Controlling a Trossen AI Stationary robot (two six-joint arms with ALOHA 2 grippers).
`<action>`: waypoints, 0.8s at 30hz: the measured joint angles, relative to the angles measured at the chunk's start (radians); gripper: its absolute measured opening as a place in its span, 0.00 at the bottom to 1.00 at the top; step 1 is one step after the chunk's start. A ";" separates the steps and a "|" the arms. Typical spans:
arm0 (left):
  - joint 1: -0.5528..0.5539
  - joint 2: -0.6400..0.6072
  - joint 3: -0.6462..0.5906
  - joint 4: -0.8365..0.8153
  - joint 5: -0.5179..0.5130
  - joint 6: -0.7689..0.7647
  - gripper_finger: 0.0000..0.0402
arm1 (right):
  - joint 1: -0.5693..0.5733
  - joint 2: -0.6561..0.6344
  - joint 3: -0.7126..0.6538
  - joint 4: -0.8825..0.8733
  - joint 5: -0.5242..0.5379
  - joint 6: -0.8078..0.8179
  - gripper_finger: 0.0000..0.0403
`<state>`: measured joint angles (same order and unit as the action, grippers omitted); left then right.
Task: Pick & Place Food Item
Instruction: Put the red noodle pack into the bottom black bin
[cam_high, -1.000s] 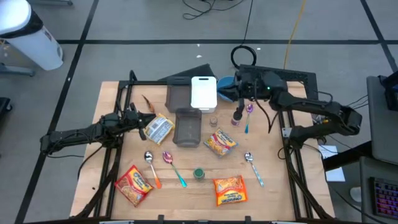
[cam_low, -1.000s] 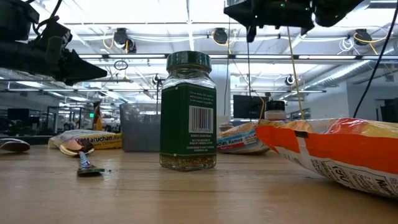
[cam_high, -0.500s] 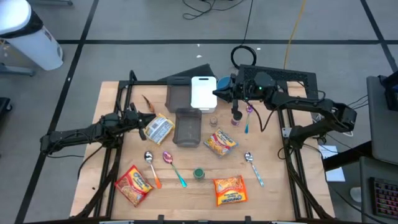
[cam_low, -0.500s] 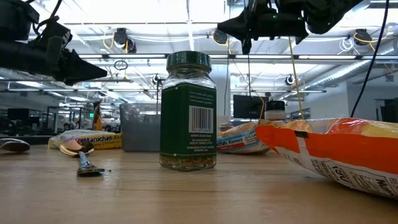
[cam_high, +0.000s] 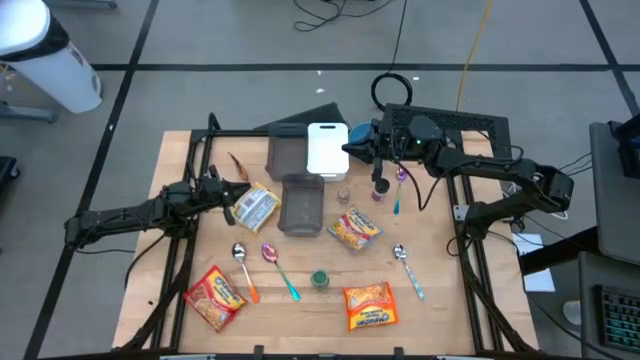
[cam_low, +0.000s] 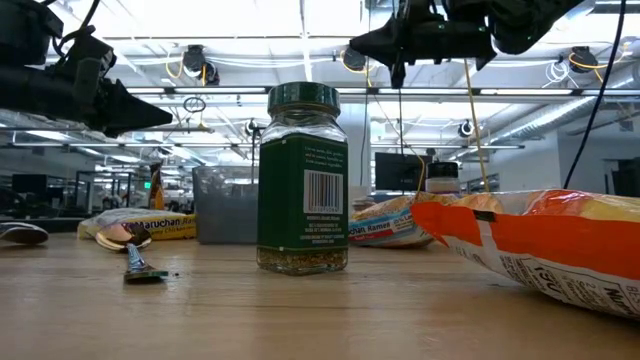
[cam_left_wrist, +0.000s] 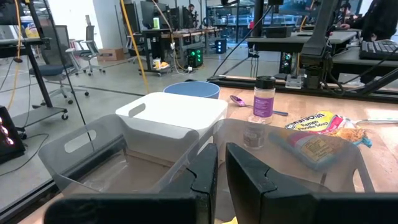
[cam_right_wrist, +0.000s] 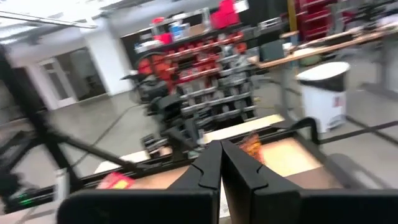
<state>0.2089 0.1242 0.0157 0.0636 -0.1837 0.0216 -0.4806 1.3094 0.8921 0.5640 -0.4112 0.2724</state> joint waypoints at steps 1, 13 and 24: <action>0.000 0.000 0.000 0.000 0.000 0.000 0.10 | 0.001 0.000 0.000 0.000 0.028 -0.001 0.00; 0.001 0.000 0.000 0.032 -0.026 0.169 0.10 | 0.012 0.000 0.000 0.000 0.104 0.119 0.00; -0.003 0.000 0.000 0.334 0.027 -0.638 0.10 | 0.012 0.000 0.000 -0.004 0.176 0.266 0.00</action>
<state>0.2062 0.1242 0.0154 0.3975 -0.1571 -0.6160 -0.4690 1.3094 0.8921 0.5598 -0.2348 0.5381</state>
